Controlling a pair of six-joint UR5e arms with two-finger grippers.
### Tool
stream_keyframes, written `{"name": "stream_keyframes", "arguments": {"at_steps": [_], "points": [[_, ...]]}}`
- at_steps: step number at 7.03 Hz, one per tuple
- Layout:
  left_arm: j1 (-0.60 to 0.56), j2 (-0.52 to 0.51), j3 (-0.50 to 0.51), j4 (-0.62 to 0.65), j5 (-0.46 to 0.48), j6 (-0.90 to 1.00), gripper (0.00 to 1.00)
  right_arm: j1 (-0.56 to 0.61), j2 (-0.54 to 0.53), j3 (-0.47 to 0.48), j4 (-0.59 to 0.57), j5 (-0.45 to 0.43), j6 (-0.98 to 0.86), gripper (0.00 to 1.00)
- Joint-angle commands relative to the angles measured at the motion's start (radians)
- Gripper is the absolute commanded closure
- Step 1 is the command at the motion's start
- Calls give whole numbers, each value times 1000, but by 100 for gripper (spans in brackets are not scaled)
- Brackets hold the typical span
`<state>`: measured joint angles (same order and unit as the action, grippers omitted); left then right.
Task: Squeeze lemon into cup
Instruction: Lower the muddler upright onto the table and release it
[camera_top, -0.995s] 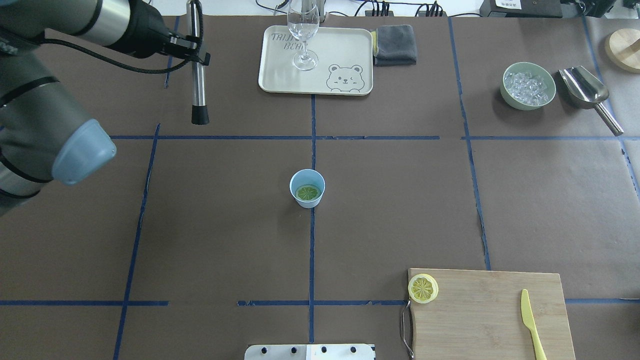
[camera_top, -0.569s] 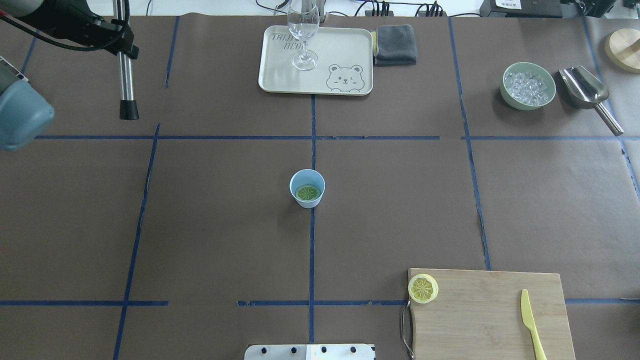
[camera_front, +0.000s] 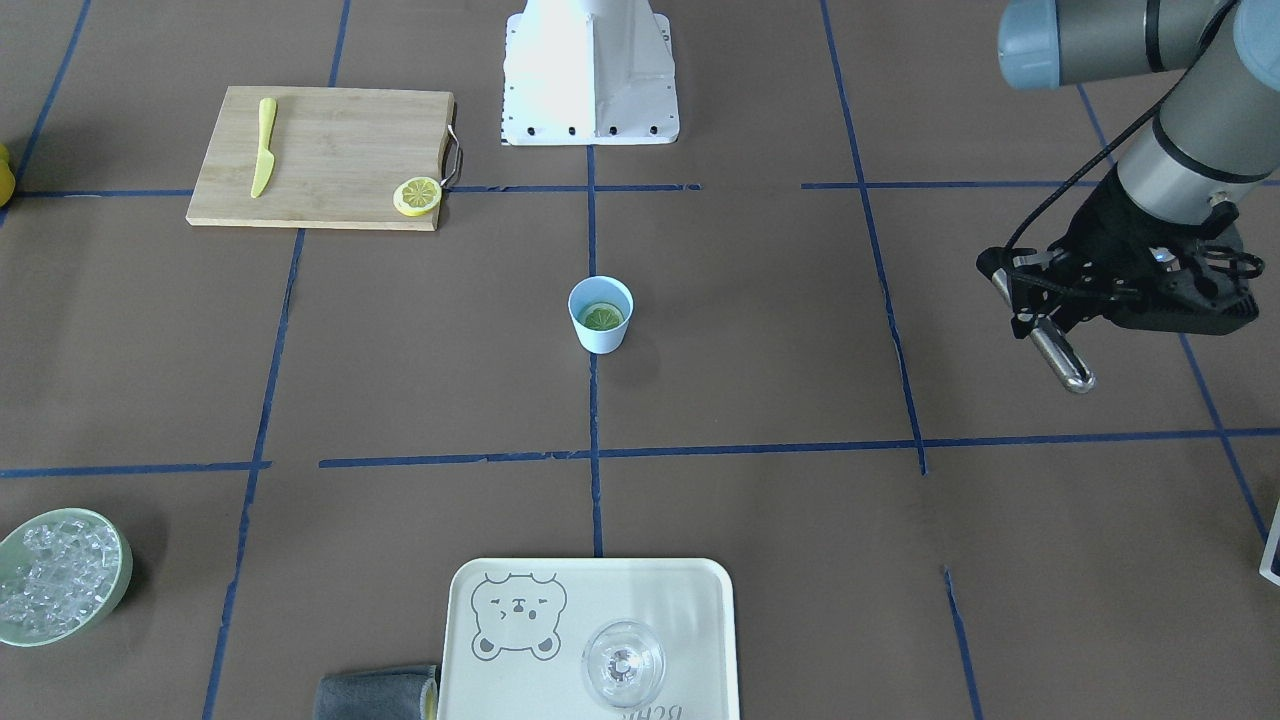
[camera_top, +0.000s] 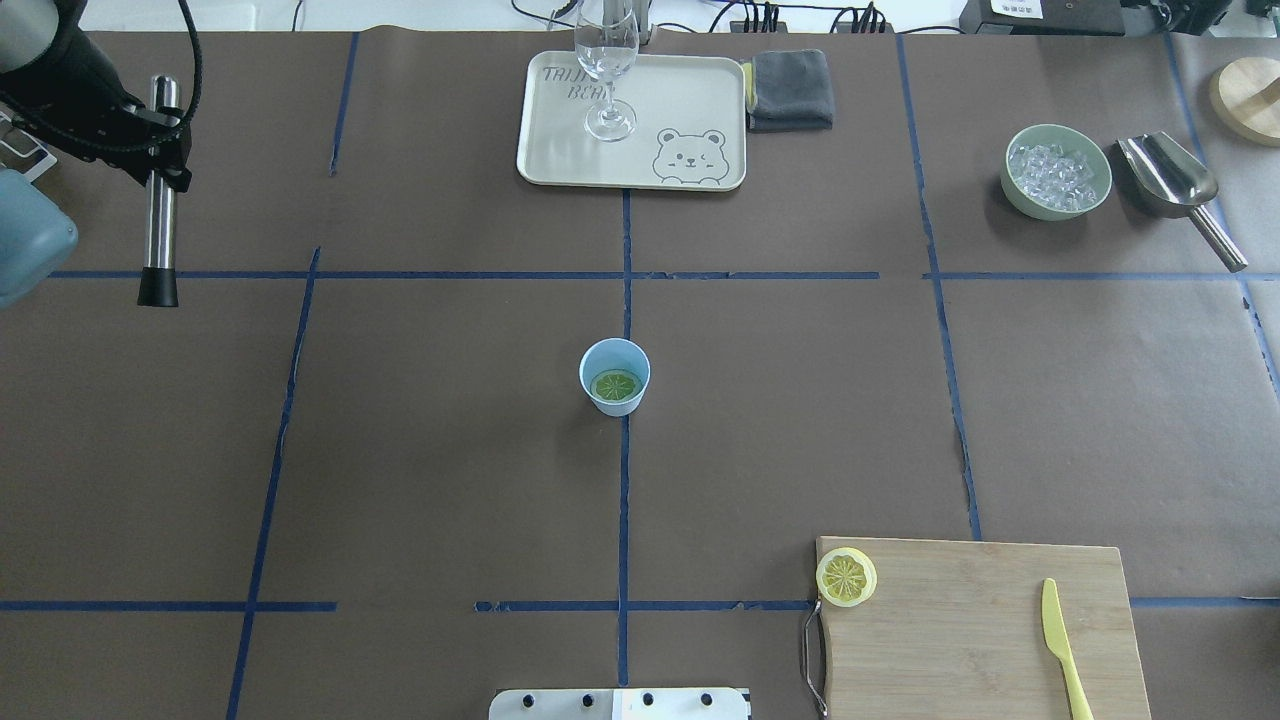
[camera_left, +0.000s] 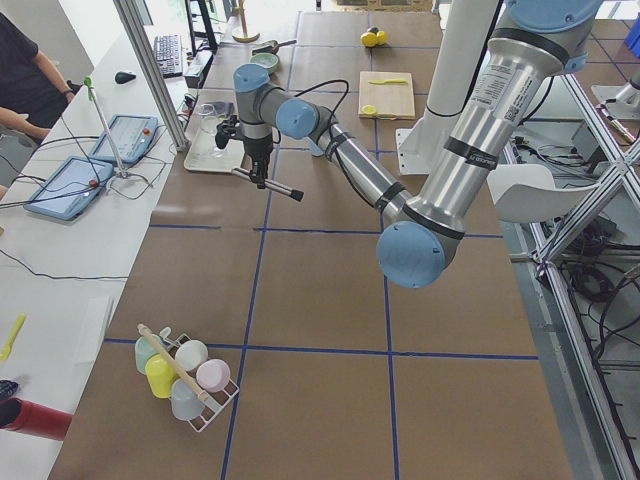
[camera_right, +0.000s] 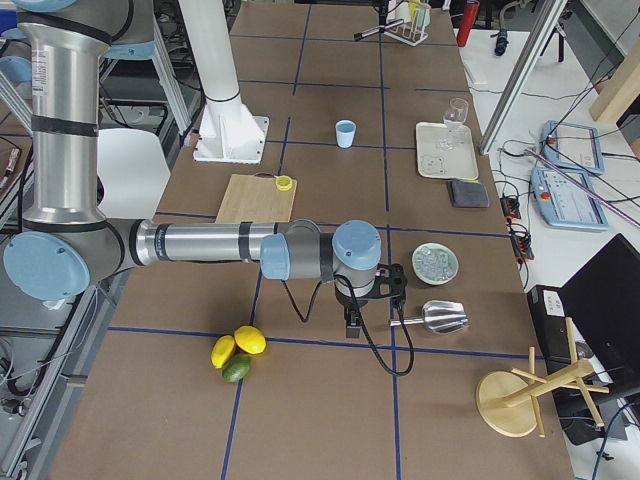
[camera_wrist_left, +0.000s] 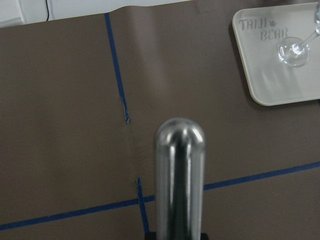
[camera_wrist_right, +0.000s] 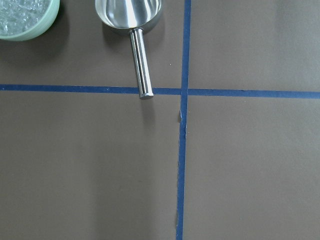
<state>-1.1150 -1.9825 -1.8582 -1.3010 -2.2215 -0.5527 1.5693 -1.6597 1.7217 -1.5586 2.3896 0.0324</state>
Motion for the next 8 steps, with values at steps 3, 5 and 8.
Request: {"name": "stream_keyframes", "arguments": {"at_steps": [3,5,8], "points": [[4,174,124,9,-82,129,100,0,0,4,0,0,1,0],[7,177,198,-15,-84,131,100,0,8,4,0,2,1,0],[29,176,292,-144,-84,125,100,0,8,2,0,2,1,0]]}}
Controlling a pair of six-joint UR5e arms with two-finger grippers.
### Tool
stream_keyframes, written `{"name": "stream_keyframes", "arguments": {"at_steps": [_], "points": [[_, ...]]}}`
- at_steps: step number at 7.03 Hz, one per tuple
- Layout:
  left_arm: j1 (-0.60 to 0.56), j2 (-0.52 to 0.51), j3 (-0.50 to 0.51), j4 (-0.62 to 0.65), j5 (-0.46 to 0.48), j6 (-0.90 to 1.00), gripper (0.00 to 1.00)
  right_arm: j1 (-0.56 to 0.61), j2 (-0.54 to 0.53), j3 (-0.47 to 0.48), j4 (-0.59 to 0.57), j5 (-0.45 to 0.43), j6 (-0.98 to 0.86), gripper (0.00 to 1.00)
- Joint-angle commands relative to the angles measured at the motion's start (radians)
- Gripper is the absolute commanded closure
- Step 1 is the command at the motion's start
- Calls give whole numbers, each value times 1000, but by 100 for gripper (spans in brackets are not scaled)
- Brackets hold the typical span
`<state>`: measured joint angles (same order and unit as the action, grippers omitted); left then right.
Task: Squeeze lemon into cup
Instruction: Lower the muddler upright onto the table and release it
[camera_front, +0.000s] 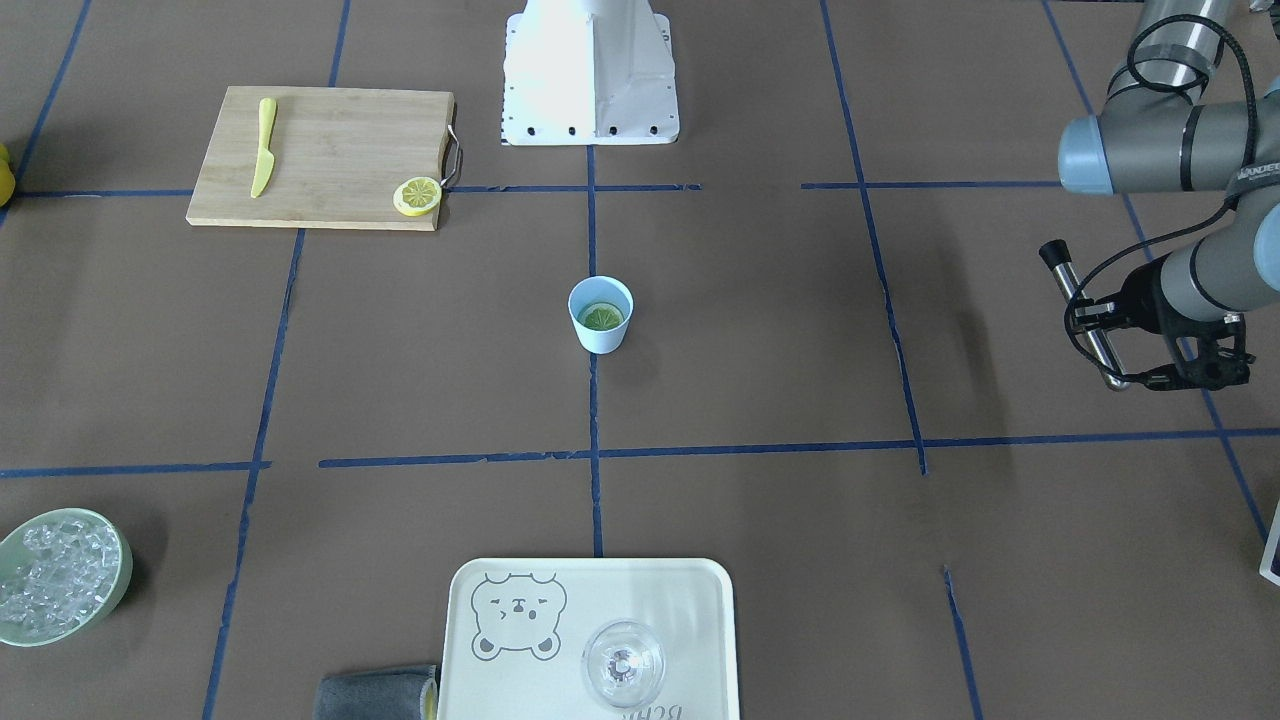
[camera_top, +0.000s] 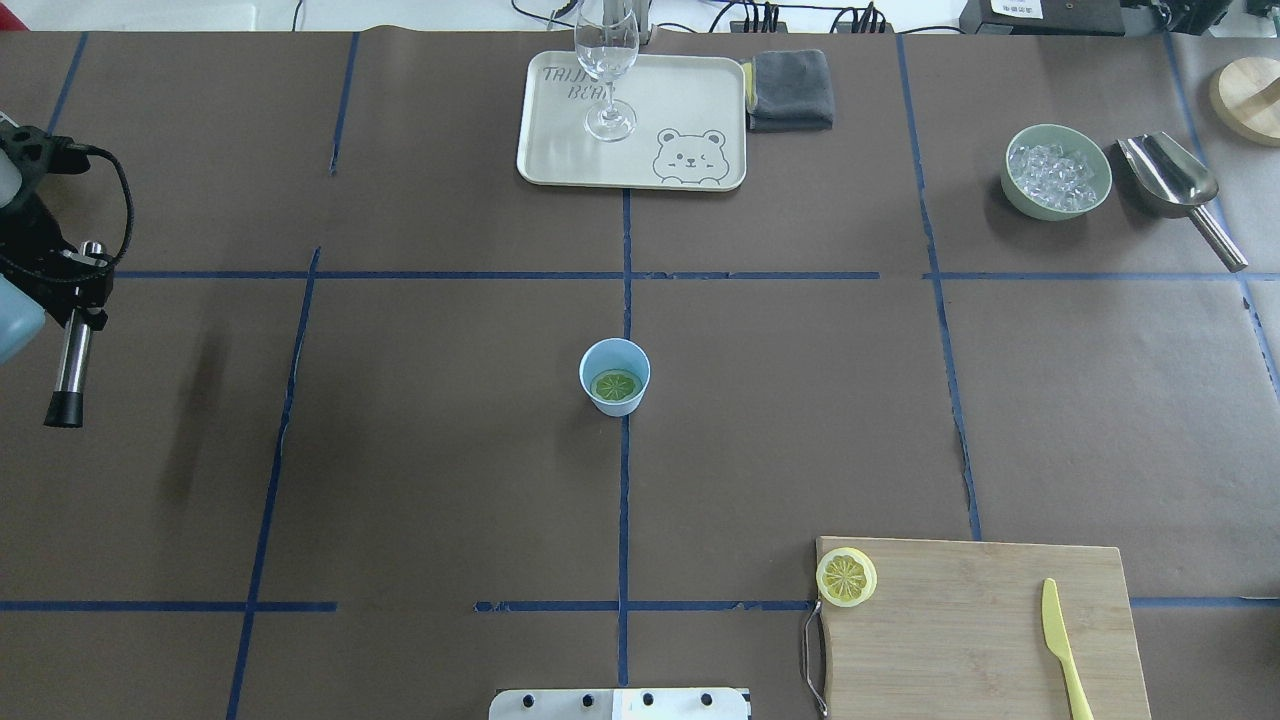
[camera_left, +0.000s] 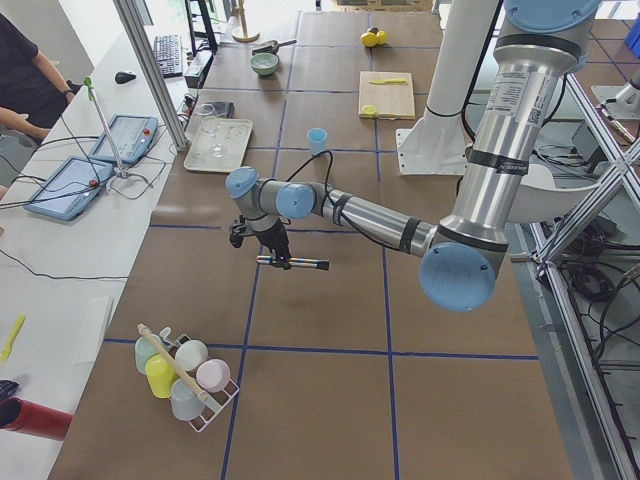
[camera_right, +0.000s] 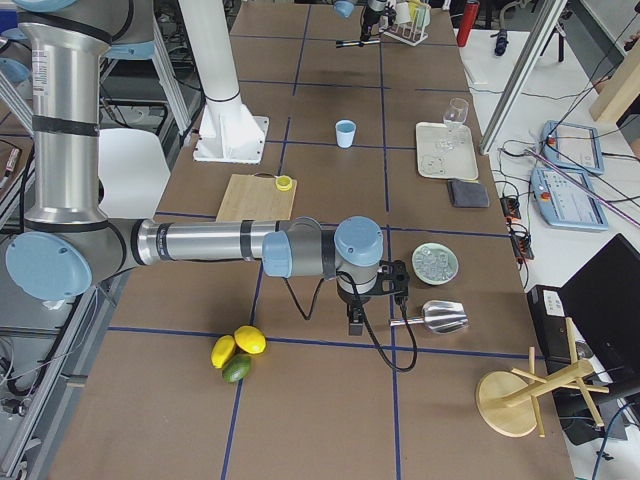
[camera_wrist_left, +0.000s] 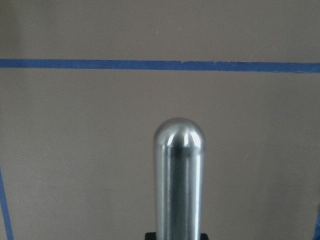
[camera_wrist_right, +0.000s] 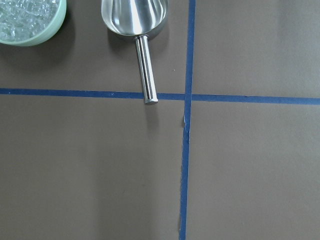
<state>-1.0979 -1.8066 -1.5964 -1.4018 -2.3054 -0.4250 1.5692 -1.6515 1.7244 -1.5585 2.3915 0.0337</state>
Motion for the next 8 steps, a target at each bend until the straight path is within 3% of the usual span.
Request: {"name": "stream_keyframes", "arguments": {"at_steps": [1,3,4,5,8], "points": [[33,0,35,-48,0,-5,100,0,1,-2,0,0,0,0],[58,0,44,-56,0,-6,100,0,1,-2,0,0,0,0],[62,0,49,-56,0,-6,81,0,-1,-2,0,0,0,0],[62,0,53,-56,1,-3,1,0,-1,-2,0,0,0,0],[62,0,52,-56,1,-5,0,0,1,-2,0,0,-2,0]]}}
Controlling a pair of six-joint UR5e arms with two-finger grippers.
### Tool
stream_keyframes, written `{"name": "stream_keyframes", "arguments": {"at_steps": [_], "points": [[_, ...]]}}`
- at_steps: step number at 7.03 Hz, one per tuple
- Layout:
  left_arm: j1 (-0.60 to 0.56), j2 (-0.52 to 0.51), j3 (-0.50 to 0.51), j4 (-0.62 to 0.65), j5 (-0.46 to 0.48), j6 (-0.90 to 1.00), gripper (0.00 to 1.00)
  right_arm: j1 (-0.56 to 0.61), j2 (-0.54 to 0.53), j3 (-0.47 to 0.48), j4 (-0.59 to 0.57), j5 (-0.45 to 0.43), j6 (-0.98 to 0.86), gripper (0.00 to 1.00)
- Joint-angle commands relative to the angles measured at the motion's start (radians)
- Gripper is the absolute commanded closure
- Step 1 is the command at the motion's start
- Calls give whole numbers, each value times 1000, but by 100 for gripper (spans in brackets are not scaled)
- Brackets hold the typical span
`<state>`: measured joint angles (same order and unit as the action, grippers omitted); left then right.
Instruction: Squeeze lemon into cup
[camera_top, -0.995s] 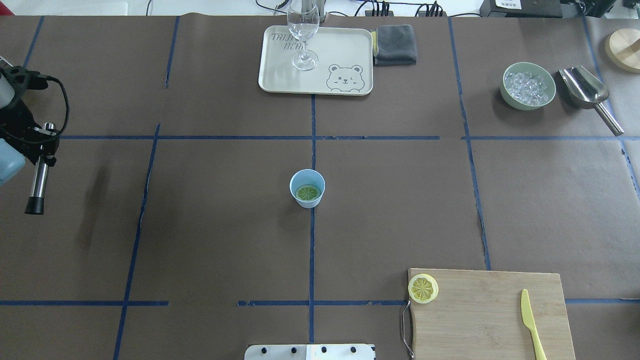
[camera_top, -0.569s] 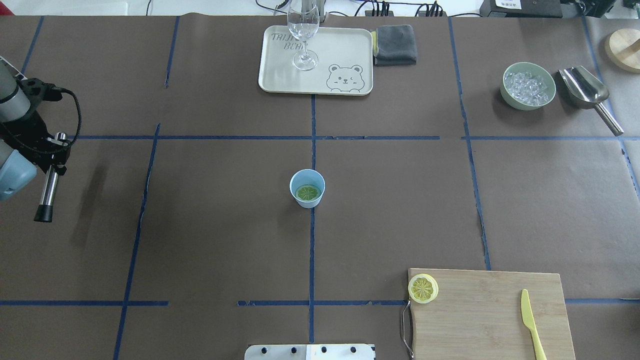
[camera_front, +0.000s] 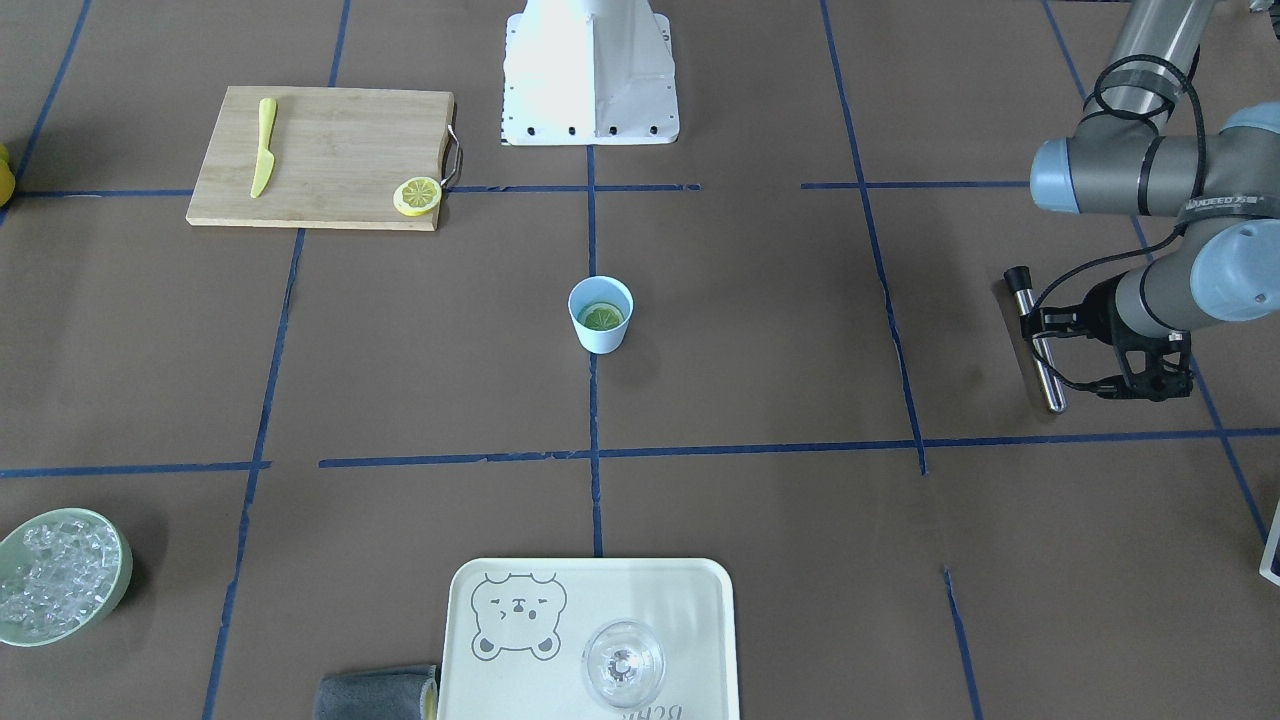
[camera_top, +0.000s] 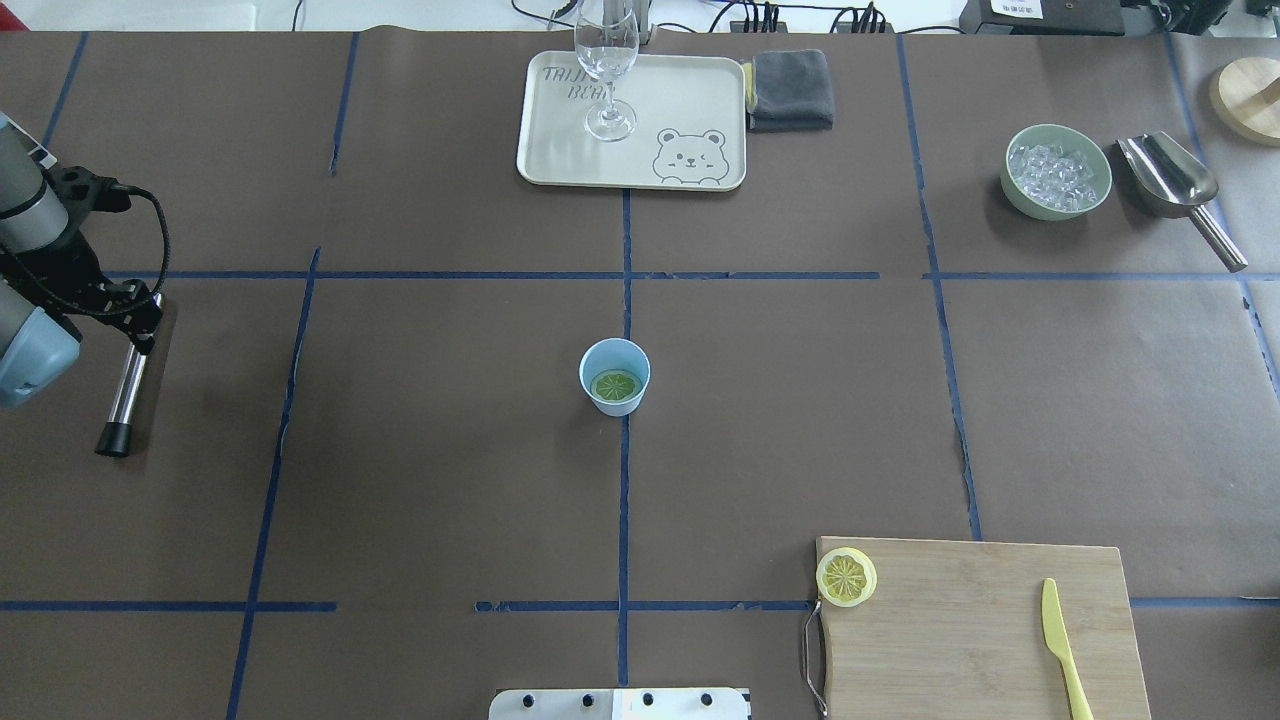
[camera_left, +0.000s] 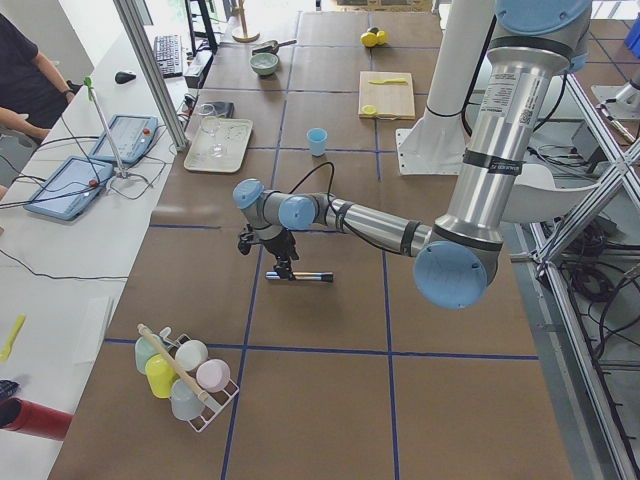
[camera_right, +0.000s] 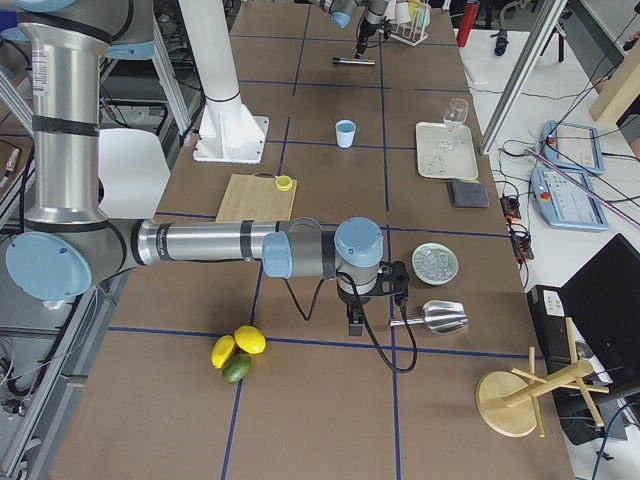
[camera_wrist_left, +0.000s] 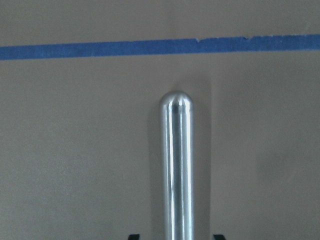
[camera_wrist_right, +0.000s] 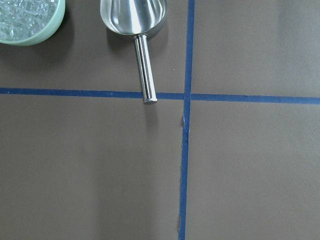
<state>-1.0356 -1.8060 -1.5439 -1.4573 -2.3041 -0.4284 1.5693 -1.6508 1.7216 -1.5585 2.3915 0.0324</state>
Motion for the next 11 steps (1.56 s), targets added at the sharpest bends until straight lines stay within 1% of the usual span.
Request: {"name": "stream_keyframes", "arguments": {"at_steps": [1,3,4,6,7,8,9,10,11], "points": [[2,-12,-7,-2,0,-4,0,0,5,7,2,-2,1,0],[-10,-74,-83,0,0,-19,0,0,20,9,2,-3,3,0],[-68,-114,-113,0,3,-39,0,0,26,4,0,-3,13,0],[-185,-105,-237,2,12,-12,0,0,32,-2,0,-6,17,0],[-252,-70,-239,5,3,146,0,0,31,-4,2,-8,15,0],[-317,-9,-234,2,2,286,0,0,28,-5,0,-8,17,0],[-384,41,-223,-2,2,378,0,0,26,-10,0,-3,20,0],[-473,113,-213,-3,0,476,0,0,28,-11,-2,0,21,0],[-550,164,-165,-8,-1,610,0,0,29,-14,-3,0,21,0]]}}
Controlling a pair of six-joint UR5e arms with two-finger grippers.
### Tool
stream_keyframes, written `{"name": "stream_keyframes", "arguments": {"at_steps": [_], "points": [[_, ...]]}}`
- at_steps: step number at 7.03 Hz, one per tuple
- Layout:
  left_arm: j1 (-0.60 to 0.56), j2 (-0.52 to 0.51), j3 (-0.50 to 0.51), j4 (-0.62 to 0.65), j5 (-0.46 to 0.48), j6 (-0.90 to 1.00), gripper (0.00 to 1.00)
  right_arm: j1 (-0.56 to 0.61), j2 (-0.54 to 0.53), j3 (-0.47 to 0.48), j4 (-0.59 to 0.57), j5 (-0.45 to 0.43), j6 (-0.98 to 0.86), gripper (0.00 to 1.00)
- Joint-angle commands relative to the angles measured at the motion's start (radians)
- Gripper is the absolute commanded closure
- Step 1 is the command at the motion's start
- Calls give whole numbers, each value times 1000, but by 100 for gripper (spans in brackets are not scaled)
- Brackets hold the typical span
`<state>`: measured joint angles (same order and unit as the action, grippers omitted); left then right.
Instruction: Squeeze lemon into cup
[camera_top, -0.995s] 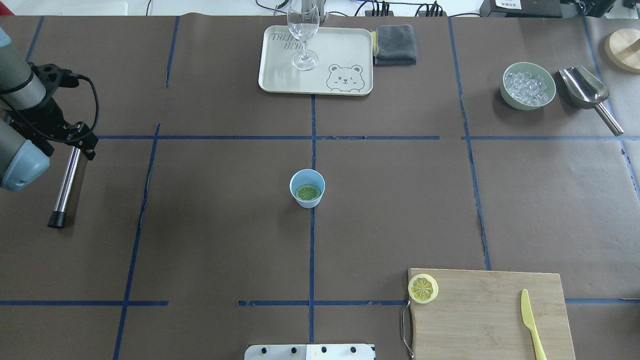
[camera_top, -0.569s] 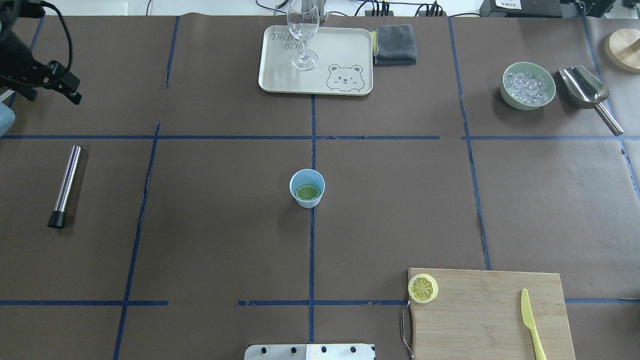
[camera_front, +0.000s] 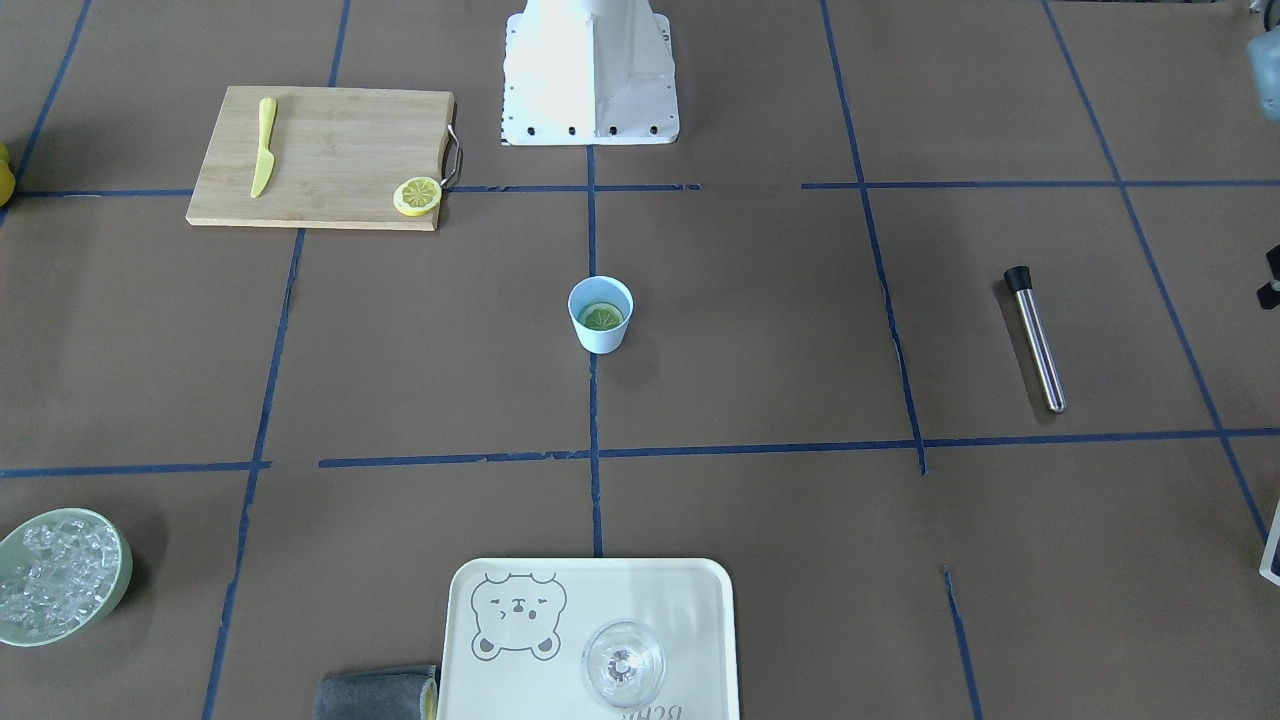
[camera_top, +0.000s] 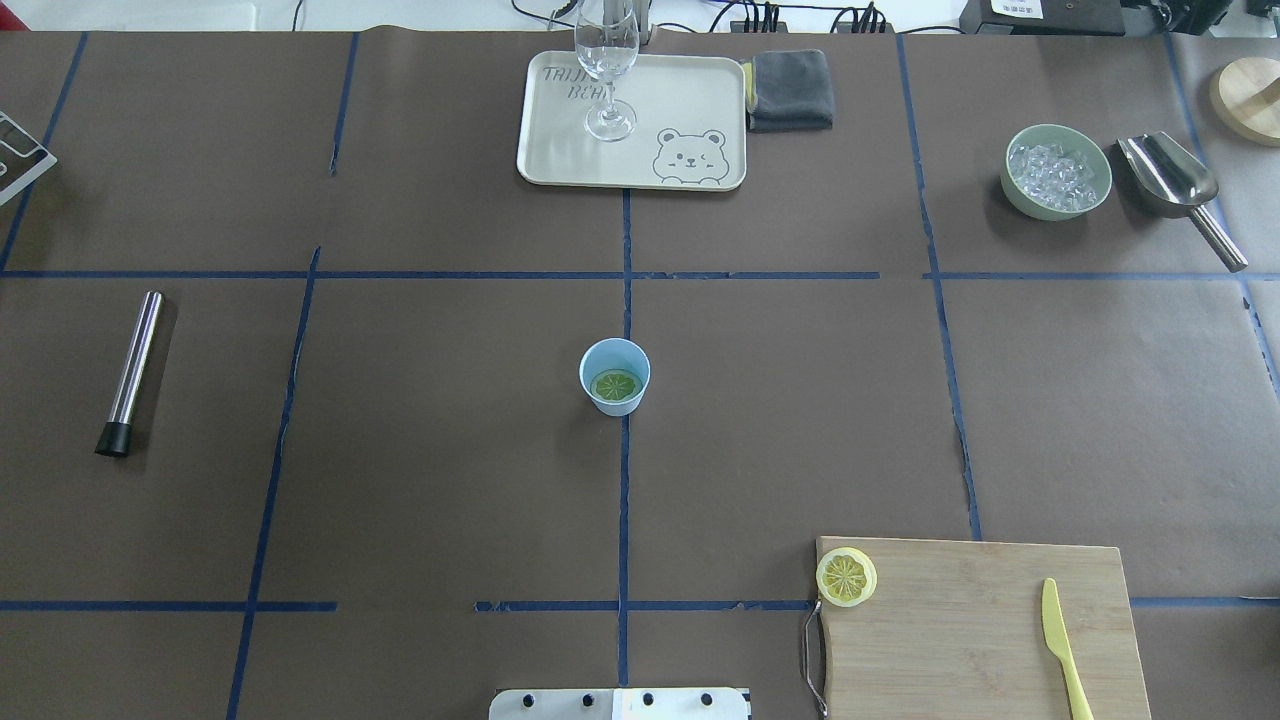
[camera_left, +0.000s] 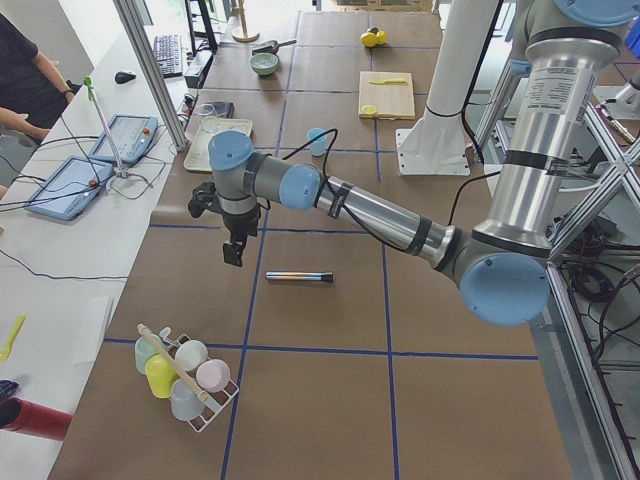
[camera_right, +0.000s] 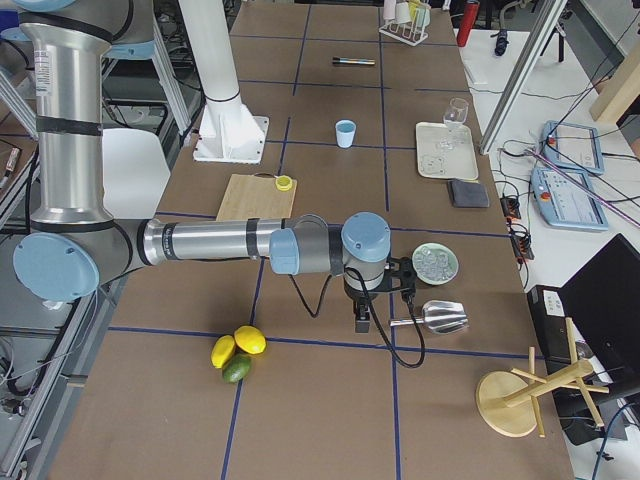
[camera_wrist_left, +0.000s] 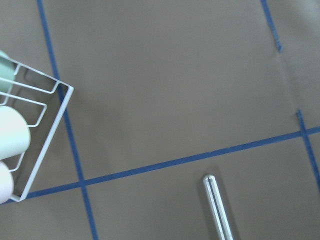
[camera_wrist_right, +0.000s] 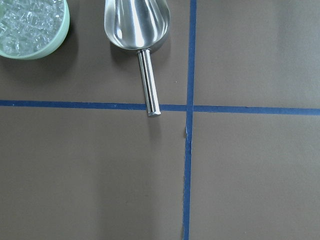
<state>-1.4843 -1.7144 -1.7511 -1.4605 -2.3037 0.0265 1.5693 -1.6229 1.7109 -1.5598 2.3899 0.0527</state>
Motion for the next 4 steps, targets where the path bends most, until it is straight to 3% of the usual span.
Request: {"name": "stream_keyframes", "arguments": {"at_steps": [1,4], "points": [[-156,114,76,-6,0,197,0,0,3,-4,-2,2,1,0],[-169,147,125,-8,-2,188,0,0,1,-11,-11,40,1,0]]}}
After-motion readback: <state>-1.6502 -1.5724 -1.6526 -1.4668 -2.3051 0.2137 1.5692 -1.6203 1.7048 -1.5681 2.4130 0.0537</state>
